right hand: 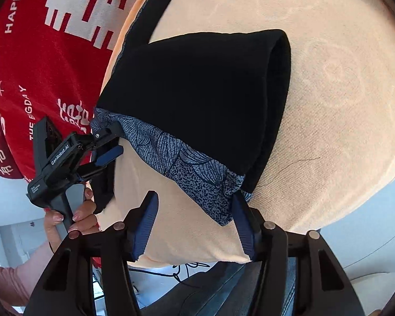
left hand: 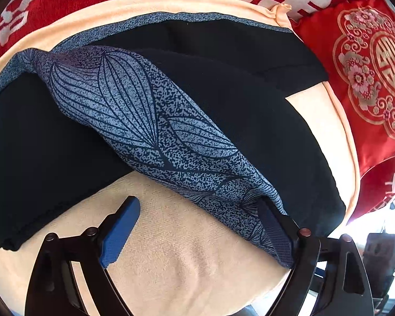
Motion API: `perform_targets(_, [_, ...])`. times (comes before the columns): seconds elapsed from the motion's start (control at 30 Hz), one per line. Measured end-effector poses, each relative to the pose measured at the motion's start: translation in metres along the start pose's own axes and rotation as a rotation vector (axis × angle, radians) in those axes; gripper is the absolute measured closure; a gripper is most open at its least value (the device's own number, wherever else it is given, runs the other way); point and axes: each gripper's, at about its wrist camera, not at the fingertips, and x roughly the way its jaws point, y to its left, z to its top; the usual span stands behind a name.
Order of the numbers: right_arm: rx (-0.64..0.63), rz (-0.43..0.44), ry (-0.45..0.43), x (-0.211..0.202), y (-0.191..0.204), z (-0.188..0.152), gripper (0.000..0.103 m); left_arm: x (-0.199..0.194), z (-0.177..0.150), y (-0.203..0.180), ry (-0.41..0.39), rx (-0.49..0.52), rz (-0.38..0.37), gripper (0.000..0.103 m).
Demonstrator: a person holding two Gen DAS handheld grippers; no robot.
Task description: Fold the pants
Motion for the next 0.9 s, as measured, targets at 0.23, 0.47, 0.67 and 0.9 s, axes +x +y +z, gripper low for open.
perform_targets(0.23, [-0.029, 0.036, 0.043, 0.009, 0.006, 0.016, 0.043, -0.006, -0.001, 0.008, 0.025, -0.020, -0.056, 0.012])
perform_targets(0.47, [-0.025, 0.016, 0.003, 0.000, 0.022, 0.023, 0.097, -0.009, 0.001, -0.002, 0.008, 0.011, -0.072, 0.048])
perform_targets(0.67, [-0.194, 0.028, -0.088, -0.047, 0.081, 0.074, 0.097, -0.030, 0.019, -0.002, -0.023, 0.000, -0.142, 0.058])
perform_targets(0.9, [-0.377, -0.034, -0.151, -0.075, 0.148, 0.182, 0.097, -0.052, 0.064, -0.015, -0.128, 0.016, -0.106, 0.058])
